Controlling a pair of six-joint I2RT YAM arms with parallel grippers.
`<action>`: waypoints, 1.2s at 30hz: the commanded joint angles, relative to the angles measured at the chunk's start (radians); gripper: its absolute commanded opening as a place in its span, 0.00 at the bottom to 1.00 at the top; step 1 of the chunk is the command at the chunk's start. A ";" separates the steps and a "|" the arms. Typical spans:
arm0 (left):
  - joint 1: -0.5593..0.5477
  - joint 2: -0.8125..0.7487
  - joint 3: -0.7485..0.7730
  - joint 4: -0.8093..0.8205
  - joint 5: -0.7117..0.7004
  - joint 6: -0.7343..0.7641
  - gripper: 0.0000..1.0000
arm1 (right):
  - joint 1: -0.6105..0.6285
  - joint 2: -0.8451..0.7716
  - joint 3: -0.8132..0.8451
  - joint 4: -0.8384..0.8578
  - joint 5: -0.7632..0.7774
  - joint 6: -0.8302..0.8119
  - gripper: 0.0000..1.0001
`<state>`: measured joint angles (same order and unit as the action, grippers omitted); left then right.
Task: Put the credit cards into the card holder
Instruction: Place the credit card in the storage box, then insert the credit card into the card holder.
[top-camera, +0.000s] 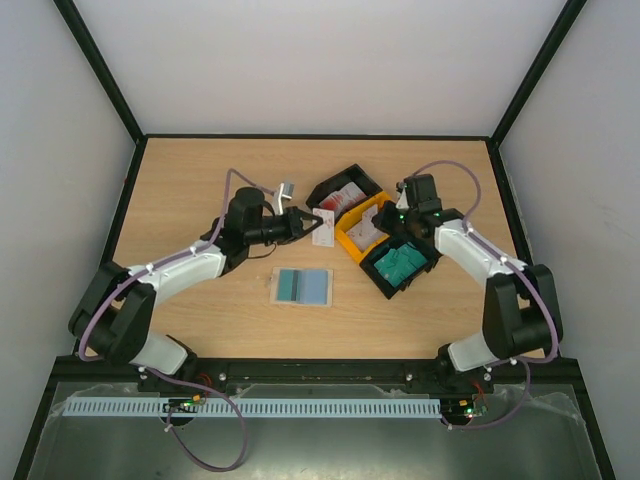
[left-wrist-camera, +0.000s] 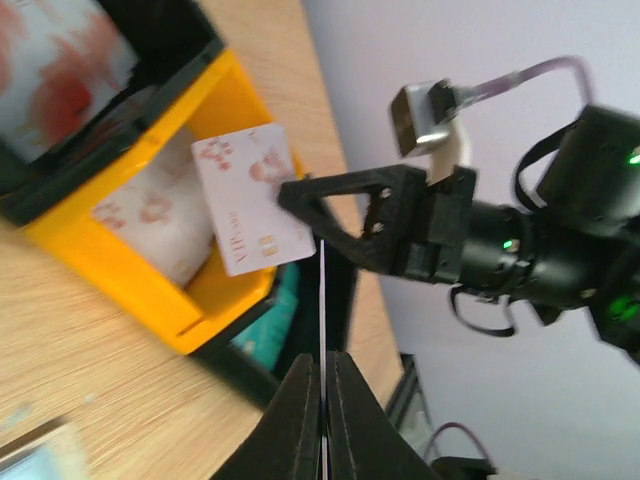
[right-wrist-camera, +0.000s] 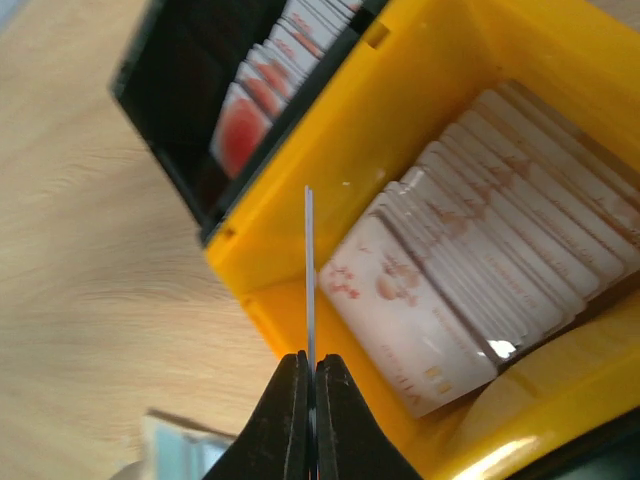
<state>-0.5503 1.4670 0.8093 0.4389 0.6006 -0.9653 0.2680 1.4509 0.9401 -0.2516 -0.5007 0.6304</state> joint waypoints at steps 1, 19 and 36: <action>0.004 -0.021 -0.048 -0.143 -0.059 0.108 0.03 | 0.047 0.079 0.061 -0.074 0.151 -0.087 0.02; 0.005 -0.073 -0.052 -0.218 -0.097 0.136 0.03 | 0.079 0.074 0.181 -0.200 0.311 -0.172 0.44; 0.005 -0.271 -0.099 -0.084 0.039 -0.056 0.03 | 0.368 -0.306 -0.305 0.743 -0.207 0.395 0.71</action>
<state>-0.5499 1.2415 0.7338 0.2859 0.5663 -0.9504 0.5838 1.1454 0.6769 0.2035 -0.6373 0.8478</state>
